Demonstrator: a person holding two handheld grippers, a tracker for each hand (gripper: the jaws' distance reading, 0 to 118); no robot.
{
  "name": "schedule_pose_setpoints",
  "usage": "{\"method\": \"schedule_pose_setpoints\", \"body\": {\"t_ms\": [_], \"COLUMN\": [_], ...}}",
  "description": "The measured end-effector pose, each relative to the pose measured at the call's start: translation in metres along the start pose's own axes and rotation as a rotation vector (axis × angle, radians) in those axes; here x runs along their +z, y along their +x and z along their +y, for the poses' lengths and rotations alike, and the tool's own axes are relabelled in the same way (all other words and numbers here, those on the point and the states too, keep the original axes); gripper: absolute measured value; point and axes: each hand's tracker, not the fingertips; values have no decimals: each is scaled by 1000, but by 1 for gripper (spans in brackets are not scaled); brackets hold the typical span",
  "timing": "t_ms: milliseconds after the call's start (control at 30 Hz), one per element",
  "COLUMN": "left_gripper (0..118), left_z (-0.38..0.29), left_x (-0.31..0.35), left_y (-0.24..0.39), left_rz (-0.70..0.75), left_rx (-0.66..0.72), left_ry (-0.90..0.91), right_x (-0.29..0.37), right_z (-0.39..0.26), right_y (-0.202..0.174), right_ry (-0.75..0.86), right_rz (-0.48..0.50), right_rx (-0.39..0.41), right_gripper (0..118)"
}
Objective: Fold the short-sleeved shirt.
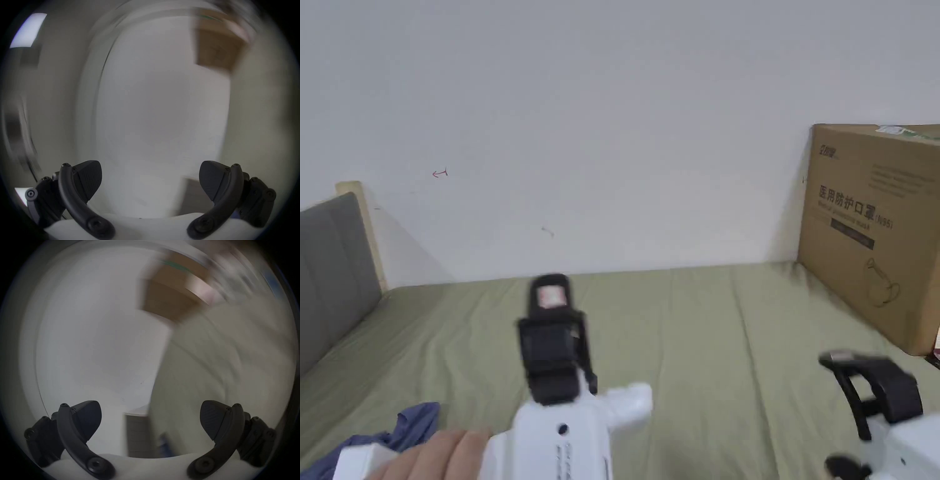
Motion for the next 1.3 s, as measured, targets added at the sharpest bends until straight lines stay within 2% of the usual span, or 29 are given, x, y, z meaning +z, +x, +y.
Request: {"method": "schedule_pose_setpoints", "body": {"t_ms": [33,67,100,133,233,300,367,433,467,533,567,600,633,667,733,833,967,1100,1300], "left_gripper": [118,118,118,118,118,118,118,118,118,118,118,118,118,118,118,118,118,118,118], "left_z": [-2,-1,-2,-5,-36,-58,-81,-102,-110,-116,-114,-113,-114,-113,-112,-108,-103,-99,-98], "left_x": [3,3,-1,-9,-33,-44,-50,-51,-46,-35,-29,-26,-23,-20,-19,-21,-23,-25,-28], "left_y": [0,-10,-19,-30,-55,-87,-96,-77,-76,-72,-72,-70,-69,-69,-68,-66,-65,-66,-67], "left_rz": [-25,-103,-183,-225,-273,-310,-328,-308,-273,-211,-189,-188,-184,-196,-244,-284,-322,-338,-358], "left_rx": [41,163,337,476,894,1180,1435,1660,1741,1808,1788,1754,1734,1718,1696,1660,1656,1660,1686], "left_ry": [50,50,-20,-101,-302,-410,-505,-570,-589,-593,-588,-592,-583,-564,-534,-533,-535,-531,-547], "right_x": [-2,1,1,0,11,20,29,37,32,25,16,8,3,1,1,-4,4,13,15], "right_z": [9,17,23,30,25,11,-25,-62,-76,-106,-114,-119,-121,-121,-115,-118,-122,-126,-126], "right_y": [23,44,50,48,1,-44,-92,-114,-121,-120,-117,-113,-109,-105,-101,-95,-91,-91,-93], "right_ry": [-22,-8,-10,-12,80,136,212,339,394,444,444,424,385,333,332,373,388,397,403], "right_rz": [-73,-113,-132,-121,-21,114,204,265,268,175,79,45,50,70,64,20,46,91,105], "right_rx": [-182,-309,-324,-294,127,409,731,1056,1215,1505,1632,1706,1728,1705,1665,1714,1791,1791,1778], "right_gripper": [118,118,118,118,118,118,118,118,118,118,118,118,118,118,118,118,118,118,118]}}
